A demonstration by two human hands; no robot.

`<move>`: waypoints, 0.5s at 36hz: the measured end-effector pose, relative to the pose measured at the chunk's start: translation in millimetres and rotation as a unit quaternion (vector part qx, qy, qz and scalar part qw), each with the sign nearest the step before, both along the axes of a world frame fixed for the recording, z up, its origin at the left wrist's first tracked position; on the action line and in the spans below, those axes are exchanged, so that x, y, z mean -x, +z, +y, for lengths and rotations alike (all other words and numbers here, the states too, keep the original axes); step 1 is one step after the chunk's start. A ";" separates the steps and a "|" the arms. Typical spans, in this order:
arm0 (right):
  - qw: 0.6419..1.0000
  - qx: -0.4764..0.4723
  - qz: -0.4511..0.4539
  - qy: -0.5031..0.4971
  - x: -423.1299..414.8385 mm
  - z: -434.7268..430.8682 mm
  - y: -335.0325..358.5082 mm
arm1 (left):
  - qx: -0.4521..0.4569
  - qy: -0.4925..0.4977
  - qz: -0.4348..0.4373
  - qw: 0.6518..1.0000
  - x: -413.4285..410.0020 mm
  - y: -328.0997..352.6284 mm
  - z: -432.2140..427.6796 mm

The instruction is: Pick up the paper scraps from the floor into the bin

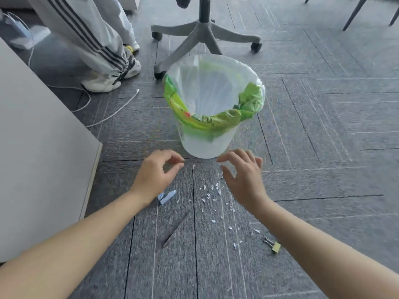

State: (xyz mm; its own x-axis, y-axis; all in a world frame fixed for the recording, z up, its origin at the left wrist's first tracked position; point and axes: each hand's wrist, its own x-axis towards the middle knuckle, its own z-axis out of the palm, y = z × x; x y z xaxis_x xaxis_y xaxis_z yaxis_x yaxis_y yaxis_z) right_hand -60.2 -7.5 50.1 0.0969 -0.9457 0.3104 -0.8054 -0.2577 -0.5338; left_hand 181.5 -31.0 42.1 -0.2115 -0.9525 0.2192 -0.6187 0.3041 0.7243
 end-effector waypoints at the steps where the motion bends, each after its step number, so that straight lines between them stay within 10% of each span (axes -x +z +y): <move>1: 0.999 -0.034 0.004 0.001 -1.3 4.9 -12.1 | -0.040 0.004 -0.018 0.999 -4.9 -14.0 3.4; 6: 0.983 -0.182 0.031 -0.003 -11.3 21.3 -59.3 | -0.161 -0.029 -0.147 0.975 -16.8 -72.9 16.8; 18: 0.959 -0.272 0.082 -0.009 -53.5 21.6 -110.5 | -0.131 -0.041 -0.297 0.945 -9.8 -106.1 15.5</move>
State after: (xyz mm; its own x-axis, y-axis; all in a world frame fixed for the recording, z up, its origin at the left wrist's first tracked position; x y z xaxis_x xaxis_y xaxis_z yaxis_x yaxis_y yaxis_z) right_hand -6.7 14.1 -60.4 0.0853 -0.9651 -0.2475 -0.8915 0.0370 -0.4515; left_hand 191.3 -15.4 -64.0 -0.2987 -0.9328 -0.2017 -0.9218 0.2273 0.3140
